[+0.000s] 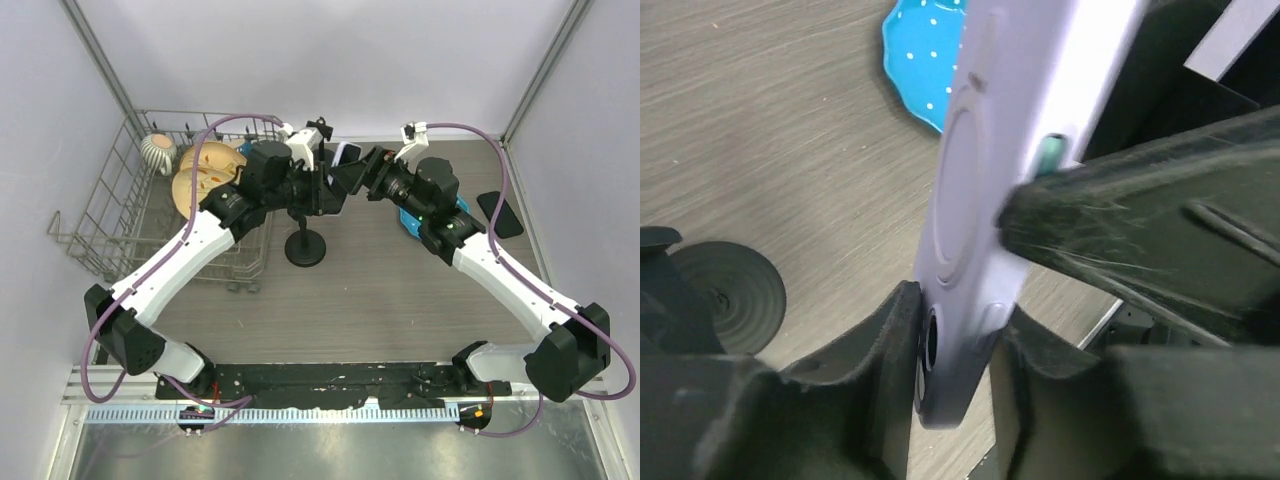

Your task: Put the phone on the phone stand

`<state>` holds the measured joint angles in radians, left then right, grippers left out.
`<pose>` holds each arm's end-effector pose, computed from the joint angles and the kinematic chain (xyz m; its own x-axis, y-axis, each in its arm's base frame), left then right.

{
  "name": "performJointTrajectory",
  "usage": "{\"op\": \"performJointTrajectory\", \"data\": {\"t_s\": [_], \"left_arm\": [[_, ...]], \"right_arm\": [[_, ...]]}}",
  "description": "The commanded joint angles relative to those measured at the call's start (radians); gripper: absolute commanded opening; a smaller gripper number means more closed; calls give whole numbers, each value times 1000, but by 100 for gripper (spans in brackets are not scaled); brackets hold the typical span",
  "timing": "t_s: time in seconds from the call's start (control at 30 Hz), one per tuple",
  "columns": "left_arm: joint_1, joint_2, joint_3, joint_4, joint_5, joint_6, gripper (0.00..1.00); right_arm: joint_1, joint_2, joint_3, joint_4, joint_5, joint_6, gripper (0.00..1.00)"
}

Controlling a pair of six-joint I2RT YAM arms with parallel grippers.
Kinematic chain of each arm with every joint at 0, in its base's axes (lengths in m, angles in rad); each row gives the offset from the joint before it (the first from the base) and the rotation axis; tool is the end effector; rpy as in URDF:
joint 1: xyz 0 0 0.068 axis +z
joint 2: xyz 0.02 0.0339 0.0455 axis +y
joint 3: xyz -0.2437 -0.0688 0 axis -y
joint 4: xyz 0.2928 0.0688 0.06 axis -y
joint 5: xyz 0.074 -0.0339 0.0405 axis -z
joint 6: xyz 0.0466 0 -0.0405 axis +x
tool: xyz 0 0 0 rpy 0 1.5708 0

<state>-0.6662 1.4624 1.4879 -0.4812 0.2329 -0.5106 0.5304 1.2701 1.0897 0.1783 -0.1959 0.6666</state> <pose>0.3015 -0.2507 0.3707 -0.6754 -0.0739 -0.7338 0.4977 0.6886 -0.5274 0.3114 0.1931 0.3525 -0.4121 0.4614 -0.7857 -0.5208 0.5882 0.6186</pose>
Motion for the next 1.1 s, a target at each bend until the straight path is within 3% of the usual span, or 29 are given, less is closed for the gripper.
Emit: {"op": "performJointTrajectory", "data": {"t_s": [0.0,0.03,0.1,0.13,0.17,0.23,0.4,0.5,0.6,0.7,0.8,0.83,0.9,1.07], "left_arm": [[-30,6,51,-11,-98,49,13],[-33,3,51,-17,-115,52,1],[-38,-26,35,-19,-164,53,0],[-38,-45,23,-13,-171,53,0],[-38,-62,11,-4,-188,52,0],[-38,-120,-34,16,-207,44,0],[-13,-247,-152,56,-210,41,0],[14,-329,-215,92,-166,29,0],[46,-396,-261,145,-48,6,0],[94,-439,-302,229,119,-40,0],[116,-473,-356,355,232,-84,0],[117,-476,-376,407,291,-91,0],[117,-479,-388,453,345,-117,0],[117,-456,-405,564,428,-169,0]], "right_arm": [[19,-37,36,87,-22,28,1],[22,-35,38,93,-37,22,15],[23,-37,41,90,-54,-7,43],[23,-40,41,70,-54,-22,66],[20,-44,50,52,-44,-39,75],[22,-44,70,-18,-30,-122,84],[-6,-34,110,-117,-78,-324,85],[-58,-31,84,-83,-248,-329,85],[-73,-37,18,30,-444,-358,83],[-73,-70,-86,246,-566,-355,82],[-73,-60,-94,356,-687,-271,81],[-76,-49,-105,421,-768,-172,81],[-73,-11,-123,645,-803,-44,79],[-67,101,-106,914,-824,247,70]]}}
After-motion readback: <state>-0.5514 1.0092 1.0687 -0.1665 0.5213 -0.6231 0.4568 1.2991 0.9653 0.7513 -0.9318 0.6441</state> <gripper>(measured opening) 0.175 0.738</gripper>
